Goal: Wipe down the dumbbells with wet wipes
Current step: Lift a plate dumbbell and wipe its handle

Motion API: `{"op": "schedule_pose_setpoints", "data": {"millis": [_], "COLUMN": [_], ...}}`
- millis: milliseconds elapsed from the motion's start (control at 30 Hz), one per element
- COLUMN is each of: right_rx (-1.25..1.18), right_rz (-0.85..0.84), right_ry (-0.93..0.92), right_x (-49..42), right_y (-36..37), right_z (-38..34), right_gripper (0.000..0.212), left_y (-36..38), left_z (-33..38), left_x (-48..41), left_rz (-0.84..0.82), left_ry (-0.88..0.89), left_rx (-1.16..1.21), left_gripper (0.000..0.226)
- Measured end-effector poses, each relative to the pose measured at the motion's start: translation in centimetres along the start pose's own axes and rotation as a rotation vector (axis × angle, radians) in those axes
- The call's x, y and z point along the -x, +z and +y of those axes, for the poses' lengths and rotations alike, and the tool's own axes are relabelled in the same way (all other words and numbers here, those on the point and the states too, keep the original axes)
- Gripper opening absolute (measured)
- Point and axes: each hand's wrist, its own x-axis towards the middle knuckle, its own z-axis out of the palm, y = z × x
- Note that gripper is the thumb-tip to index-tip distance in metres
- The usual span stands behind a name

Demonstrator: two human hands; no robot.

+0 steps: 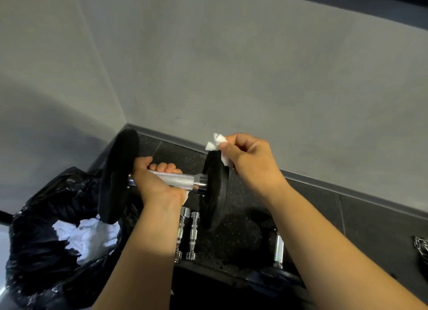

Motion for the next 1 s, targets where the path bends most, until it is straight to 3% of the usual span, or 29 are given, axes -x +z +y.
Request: {"op": "schedule_pose_setpoints", "data": {"millis": [167, 300, 500, 733, 833, 1000], "right_rx": [0.224, 0.285, 0.424, 0.603, 0.559, 0.254], "right_rz": [0.011, 0.088, 0.219, 0.251, 0.301, 0.387], "right_ry": [-0.125, -0.275, -0.502, -0.545, -0.493, -0.421], "right_x": [1.1, 3.2, 6.7, 9.4, 9.5, 8.8], "right_y": [0.6, 1.7, 3.5, 5.1, 5.4, 5.6], "right_z": [1.4, 1.9, 4.2, 7.5, 8.8, 8.2], "right_gripper": [0.029, 0.014, 0.014, 0.009, 0.006, 0.012], "left_y": [-0.2, -0.2, -0.3, -0.5, -0.7, -0.4], "left_z": [0.2, 0.4, 0.4, 0.9, 1.1, 0.7], "left_x": [-0.2, -0.5, -0.7, -0.9, -1.4, -1.2], "left_rz": [0.053, 0.091, 0.199, 0.249, 0.237, 0.211], "left_ry": [0.027, -0.01, -0.042, -0.131, -0.165, -0.17], "left_rx": [-0.039, -0.04, -0.045, 0.063, 0.151, 0.19], "left_gripper": [0.046, 0.048, 0.046, 0.044, 0.037, 0.025]}}
